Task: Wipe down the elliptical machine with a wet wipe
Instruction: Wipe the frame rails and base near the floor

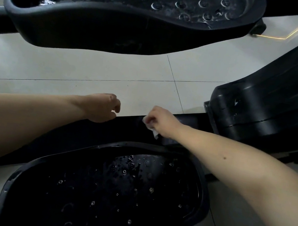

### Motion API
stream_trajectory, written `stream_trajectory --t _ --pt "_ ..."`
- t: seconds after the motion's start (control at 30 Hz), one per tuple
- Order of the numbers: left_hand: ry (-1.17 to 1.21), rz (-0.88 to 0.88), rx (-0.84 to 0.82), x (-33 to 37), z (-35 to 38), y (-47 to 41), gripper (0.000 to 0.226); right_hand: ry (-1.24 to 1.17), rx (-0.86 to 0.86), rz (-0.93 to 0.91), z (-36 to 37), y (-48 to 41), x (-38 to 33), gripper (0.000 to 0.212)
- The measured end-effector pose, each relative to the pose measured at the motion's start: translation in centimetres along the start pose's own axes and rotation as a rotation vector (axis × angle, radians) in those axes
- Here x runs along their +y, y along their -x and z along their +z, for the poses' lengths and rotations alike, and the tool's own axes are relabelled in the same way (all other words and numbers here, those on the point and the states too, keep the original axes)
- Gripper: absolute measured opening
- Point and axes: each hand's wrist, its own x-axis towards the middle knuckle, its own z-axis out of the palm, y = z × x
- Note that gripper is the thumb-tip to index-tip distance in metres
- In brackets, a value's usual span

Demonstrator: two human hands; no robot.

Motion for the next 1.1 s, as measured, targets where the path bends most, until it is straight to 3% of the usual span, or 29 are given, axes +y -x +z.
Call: stream_trajectory --t 0.2,0.3,0.4,0.53,0.63,0.9,1.03,1.1 --pt "-0.014 -0.011 -0.014 -0.1 -0.1 0.5 0.028 0.03 0.287 0.37 -3.2 2.9 8.5 0.016" --pt "-0.014 -0.018 -0.014 -0.2 -0.2 0.5 0.027 0.035 0.295 0.439 -2.8 2.8 8.4 0.021" --pt "-0.016 -0.016 -0.012 0.1 -0.3 0.2 0.027 -0.009 0.108 0.347 -1.0 2.6 4.9 0.017" --pt "-0.007 -0.012 -0.018 0.5 -0.2 -0.1 0.026 0.119 -0.145 0.039 0.7 1.8 1.3 0.007" --pt "-0.011 -0.008 -0.026 0.4 0.0 0.0 0.025 0.194 -0.208 -0.01 0.1 2.1 1.7 0.009" --pt "-0.021 -0.022 -0.041 -0.3 -0.6 1.1 0.025 0.33 -0.128 0.444 -5.1 5.6 8.4 0.009" --pt "-0.018 -0.037 -0.045 -0.7 -0.9 1.5 0.025 0.51 0.055 0.65 -3.6 5.9 8.8 0.02" --pt "-0.015 -0.051 -0.051 -1.0 -0.9 1.6 0.025 0.451 0.158 0.618 -2.1 5.1 8.1 0.024"
